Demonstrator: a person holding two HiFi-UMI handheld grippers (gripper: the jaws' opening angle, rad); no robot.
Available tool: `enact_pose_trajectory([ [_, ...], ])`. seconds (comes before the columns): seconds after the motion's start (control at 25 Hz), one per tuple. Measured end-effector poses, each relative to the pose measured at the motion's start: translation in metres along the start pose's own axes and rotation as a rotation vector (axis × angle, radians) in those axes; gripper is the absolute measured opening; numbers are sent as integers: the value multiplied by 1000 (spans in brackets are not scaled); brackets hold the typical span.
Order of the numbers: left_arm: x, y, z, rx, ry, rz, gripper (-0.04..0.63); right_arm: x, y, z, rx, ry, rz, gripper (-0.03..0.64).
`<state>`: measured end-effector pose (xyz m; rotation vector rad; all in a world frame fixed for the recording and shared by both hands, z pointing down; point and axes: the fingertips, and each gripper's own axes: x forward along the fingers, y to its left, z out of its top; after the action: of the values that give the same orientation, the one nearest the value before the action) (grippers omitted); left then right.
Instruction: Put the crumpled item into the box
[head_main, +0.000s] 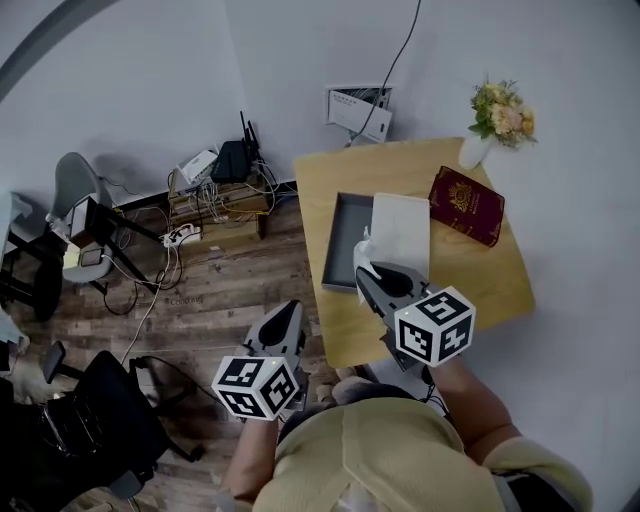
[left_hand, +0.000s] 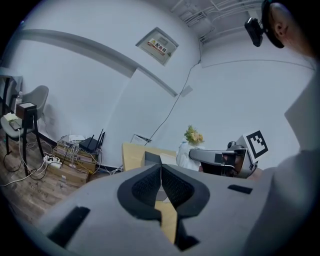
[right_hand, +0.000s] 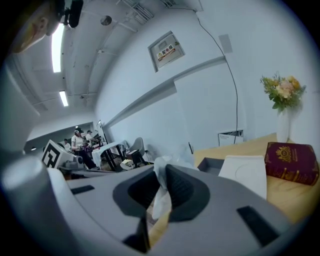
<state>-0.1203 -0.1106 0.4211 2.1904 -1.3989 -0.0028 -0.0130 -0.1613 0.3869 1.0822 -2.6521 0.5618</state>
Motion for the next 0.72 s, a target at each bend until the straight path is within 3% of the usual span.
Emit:
enact_pose_trajectory([
  [0.72,36,20,10,-9,9,53,26,42,-25,-5,11,70,65,48],
])
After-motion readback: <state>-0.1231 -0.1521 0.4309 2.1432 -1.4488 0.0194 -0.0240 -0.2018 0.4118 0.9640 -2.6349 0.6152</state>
